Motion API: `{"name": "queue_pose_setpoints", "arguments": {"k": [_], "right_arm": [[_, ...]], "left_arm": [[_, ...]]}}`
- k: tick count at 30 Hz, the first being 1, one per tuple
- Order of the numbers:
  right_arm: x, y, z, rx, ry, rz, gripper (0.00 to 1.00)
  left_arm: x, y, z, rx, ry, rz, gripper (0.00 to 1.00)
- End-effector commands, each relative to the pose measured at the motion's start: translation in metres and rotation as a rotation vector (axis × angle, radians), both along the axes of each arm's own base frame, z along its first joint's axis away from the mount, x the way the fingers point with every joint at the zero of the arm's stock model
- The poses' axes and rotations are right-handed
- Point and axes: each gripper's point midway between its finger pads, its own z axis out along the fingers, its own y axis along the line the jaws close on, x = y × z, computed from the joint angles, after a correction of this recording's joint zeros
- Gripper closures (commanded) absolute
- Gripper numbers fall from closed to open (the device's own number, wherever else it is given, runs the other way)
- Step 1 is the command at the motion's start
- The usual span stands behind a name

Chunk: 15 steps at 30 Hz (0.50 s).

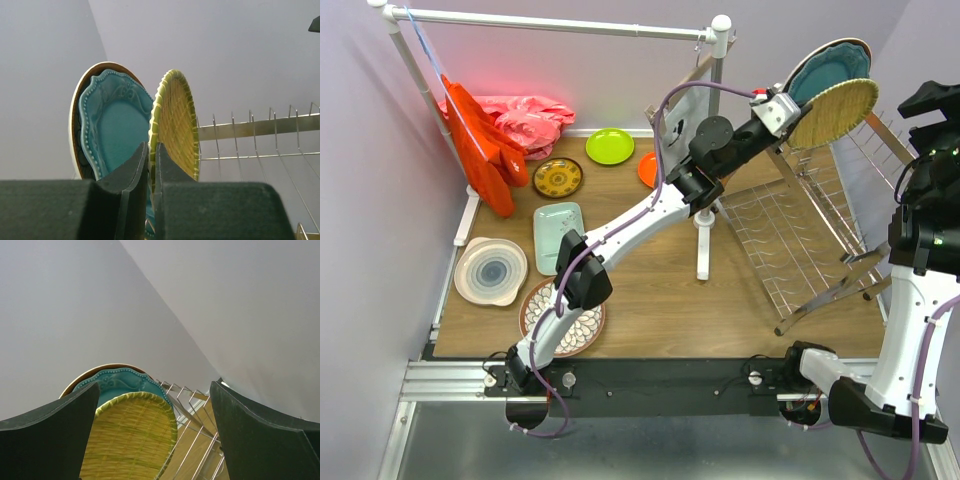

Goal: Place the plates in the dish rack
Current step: Insert the plate into the dish rack

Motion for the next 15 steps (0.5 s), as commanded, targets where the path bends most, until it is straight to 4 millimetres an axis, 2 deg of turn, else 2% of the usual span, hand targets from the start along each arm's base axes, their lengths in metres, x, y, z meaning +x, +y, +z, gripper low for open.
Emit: {"name": "queue_pose_setpoints", "arguments": {"k": [1,5,11,15], "right_arm": [[-0.004,0.001,0.001,0.011,-0.013,0.007,0.0],[-0.005,0.001,0.001,0.013,-0.014,0.008,0.0],[-0.005,0.002,0.001,0.013,-0.017,0.013,0.0],[-0.007,0.004,0.003,0.004,-0.018,0.022,0.0]], "left_arm": [[-0.009,0.004,0.023,-0.075,-0.038,-0.007,0.76],[-0.012,0.007,0.029,-0.084,-0.042,-0.006,0.65],[-0.014,0.011,0.038,-0.097,-0.048,0.0,0.62],[-0.022,0.02,0.057,-0.128,-0.063,-0.004,0.59]]}}
